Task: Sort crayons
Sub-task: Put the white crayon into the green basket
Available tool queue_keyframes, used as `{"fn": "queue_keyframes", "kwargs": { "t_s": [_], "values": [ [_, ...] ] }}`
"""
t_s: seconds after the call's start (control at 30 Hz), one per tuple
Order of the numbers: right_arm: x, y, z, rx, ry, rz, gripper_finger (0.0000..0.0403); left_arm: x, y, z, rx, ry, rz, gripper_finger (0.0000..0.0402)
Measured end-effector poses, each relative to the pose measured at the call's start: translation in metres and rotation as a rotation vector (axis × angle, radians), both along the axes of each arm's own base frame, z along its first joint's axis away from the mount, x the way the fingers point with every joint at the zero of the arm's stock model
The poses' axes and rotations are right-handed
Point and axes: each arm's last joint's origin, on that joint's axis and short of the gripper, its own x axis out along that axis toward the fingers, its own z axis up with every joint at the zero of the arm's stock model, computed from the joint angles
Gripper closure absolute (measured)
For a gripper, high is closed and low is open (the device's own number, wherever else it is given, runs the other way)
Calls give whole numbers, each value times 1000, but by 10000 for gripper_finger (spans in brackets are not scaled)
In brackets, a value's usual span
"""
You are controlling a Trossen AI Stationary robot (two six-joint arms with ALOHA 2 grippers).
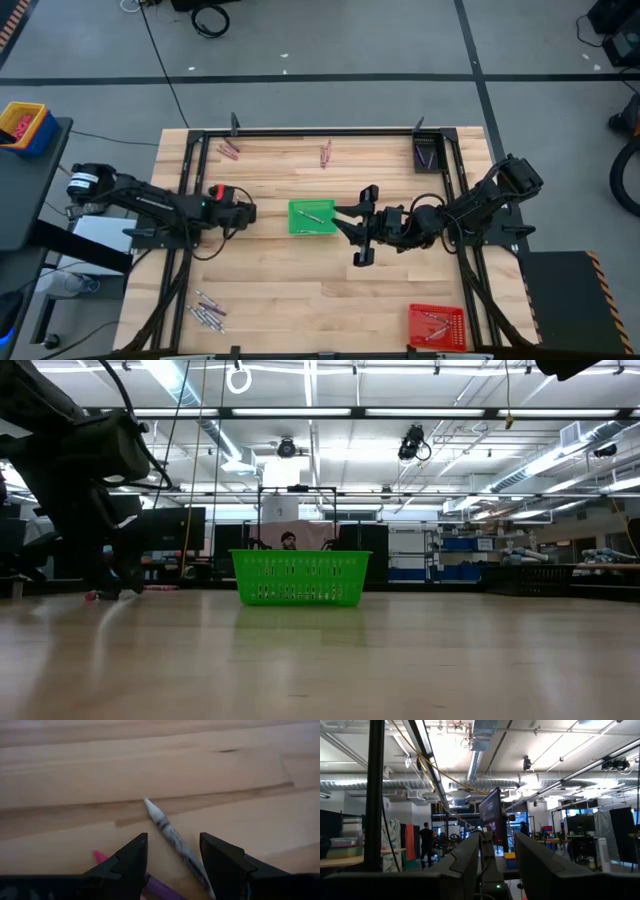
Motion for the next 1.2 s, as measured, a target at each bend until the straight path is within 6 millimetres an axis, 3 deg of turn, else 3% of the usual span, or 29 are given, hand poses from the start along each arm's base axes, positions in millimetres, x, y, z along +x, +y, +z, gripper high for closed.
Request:
{"fn": "queue_keyframes", "kwargs": {
  "t_s": [0.33,0.9,1.2],
  "values": [
    [0,0,0,0,-1,0,273,4,0,1,-7,-29,-20,214],
    [0,0,0,0,0,0,273,14,4,-11,33,30,-30,281],
    [0,0,0,0,0,0,273,13,4,-12,25,39,-37,298]
  ]
}}
